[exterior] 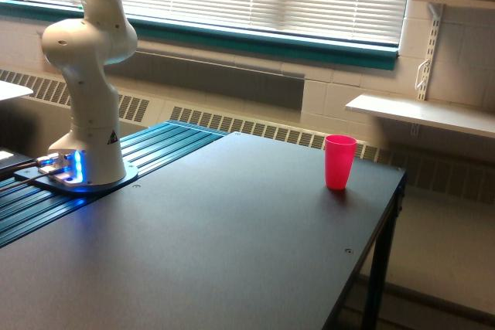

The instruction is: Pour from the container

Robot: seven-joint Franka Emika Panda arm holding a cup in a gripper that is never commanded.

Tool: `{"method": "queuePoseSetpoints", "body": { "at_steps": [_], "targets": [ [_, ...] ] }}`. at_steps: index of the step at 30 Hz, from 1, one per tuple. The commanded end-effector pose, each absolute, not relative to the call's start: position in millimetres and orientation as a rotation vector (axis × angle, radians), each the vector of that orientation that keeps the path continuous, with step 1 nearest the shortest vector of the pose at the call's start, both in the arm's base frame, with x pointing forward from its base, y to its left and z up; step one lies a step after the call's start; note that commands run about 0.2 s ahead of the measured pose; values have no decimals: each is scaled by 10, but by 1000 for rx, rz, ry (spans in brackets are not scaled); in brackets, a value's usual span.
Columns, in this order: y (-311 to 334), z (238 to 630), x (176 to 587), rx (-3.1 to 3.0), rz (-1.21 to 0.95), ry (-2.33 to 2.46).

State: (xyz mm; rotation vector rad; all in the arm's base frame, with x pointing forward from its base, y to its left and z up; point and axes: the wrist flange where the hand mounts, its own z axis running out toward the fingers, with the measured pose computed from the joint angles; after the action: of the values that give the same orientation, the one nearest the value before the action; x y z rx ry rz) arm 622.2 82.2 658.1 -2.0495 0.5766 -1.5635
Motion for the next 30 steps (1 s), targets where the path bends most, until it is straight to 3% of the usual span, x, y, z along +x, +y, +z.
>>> {"method": "queuePoseSetpoints", "body": {
  "at_steps": [1, 13, 30],
  "targets": [
    [876, 6596, 6215, -2057, -1556, 568],
    [947, 6213, 6146, -2144, -1440, 631],
    [1326, 5615, 5688, -2442, -1446, 335]
  ]
}}
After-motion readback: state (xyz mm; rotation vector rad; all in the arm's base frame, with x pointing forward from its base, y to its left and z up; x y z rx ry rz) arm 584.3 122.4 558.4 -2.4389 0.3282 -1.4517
